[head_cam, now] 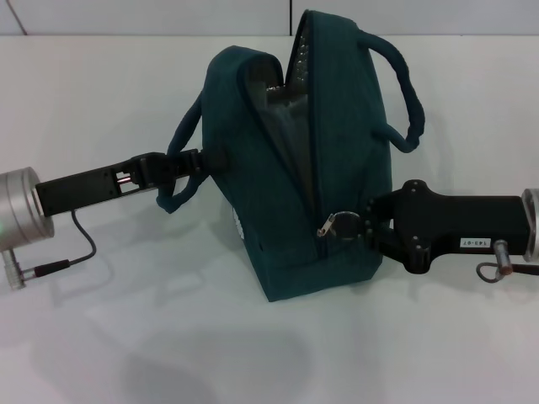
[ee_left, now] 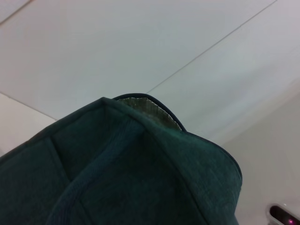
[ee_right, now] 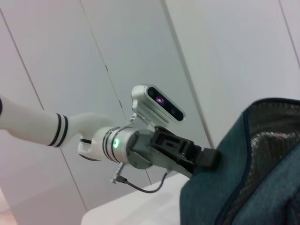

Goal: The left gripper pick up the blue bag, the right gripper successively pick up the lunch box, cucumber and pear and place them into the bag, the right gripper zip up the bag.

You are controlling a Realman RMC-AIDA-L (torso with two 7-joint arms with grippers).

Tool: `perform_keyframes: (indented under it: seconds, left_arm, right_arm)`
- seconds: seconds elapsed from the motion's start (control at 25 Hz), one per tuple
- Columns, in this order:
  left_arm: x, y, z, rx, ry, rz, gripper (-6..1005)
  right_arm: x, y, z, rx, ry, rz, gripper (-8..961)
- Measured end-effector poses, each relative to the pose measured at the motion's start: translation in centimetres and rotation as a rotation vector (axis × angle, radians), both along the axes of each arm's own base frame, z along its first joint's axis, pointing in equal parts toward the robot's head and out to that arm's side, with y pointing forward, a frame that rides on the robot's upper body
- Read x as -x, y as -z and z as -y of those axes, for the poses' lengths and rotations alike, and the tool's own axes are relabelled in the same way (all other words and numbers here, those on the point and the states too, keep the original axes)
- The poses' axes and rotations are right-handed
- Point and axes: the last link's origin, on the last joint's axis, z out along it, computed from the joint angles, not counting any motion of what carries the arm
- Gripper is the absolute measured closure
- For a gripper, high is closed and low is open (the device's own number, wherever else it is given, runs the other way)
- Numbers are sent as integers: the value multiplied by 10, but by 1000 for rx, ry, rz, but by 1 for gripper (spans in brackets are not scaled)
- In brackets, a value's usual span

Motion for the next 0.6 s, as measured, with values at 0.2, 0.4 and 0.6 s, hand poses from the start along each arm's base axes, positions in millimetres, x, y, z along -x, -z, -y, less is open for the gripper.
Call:
perform_keyframes:
  seconds: [0.2, 0.4, 0.6]
  left_arm:
    - [0, 0, 0, -2, 0, -2, 812]
    - [0, 0, 0, -4, 2, -3, 808]
    - [1, 0, 0, -2, 1, -4, 804]
  right_arm:
    - [5, 1, 1, 18, -31, -2, 934]
    - [5, 8, -2, 78, -12, 66, 933]
    - [3, 2, -7, 85, 11, 104, 932]
